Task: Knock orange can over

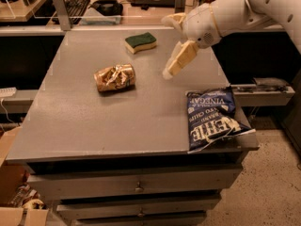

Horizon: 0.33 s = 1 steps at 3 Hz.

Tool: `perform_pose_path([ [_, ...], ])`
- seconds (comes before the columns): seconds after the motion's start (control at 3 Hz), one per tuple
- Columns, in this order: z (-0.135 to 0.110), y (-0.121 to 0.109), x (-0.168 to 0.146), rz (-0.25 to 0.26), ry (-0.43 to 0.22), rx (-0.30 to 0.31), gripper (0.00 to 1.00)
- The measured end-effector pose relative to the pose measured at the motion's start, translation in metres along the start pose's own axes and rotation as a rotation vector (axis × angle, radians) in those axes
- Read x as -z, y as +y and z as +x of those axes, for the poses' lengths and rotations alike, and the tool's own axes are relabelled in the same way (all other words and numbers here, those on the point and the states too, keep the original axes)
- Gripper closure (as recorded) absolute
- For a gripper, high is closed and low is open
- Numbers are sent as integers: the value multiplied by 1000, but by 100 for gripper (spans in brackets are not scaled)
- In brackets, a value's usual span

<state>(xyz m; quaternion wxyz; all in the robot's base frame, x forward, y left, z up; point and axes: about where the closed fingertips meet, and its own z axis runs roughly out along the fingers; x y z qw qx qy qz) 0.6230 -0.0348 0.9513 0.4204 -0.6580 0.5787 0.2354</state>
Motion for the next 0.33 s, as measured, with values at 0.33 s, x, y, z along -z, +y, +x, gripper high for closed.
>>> perform_pose_path([
  [0.33, -3, -3, 7, 14, -13, 7, 0],
])
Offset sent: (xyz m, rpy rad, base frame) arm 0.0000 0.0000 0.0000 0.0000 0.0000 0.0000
